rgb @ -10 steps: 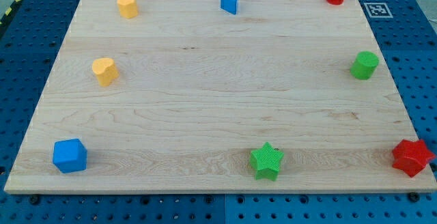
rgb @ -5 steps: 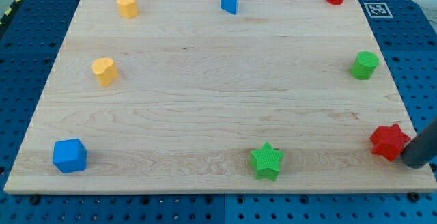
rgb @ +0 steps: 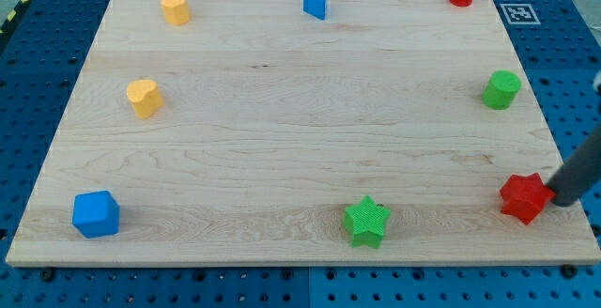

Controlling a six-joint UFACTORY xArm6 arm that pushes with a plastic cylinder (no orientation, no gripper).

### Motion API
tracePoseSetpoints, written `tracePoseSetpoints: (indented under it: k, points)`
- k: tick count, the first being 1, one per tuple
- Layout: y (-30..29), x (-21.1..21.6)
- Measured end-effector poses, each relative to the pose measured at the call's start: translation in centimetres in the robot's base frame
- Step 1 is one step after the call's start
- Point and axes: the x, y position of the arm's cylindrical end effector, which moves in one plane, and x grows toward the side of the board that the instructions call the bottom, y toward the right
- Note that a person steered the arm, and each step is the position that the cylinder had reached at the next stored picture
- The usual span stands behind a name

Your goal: Move red star towards the center

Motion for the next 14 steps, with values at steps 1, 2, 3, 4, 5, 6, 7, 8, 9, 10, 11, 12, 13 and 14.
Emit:
tracePoseSetpoints:
  k: [1, 2, 3, 4, 5, 6, 7, 8, 9, 10, 11, 12, 13, 14]
  points:
    - [-2.7, 0.9]
    - [-6.6, -1.7]
    - [-8.8, -3.1]
    - [-9.4, -3.6]
    - [-4.5, -2.6]
    - [-3.8, -0.4]
    - [-5.5, 0.6]
    - [-10.2, -1.0]
    - [-11.2, -3.9]
    - [-11.0, -4.4]
    - [-9.4, -1.7]
    - [-10.6, 0.6]
    - [-14.5, -1.7]
    - [-15.3, -2.7]
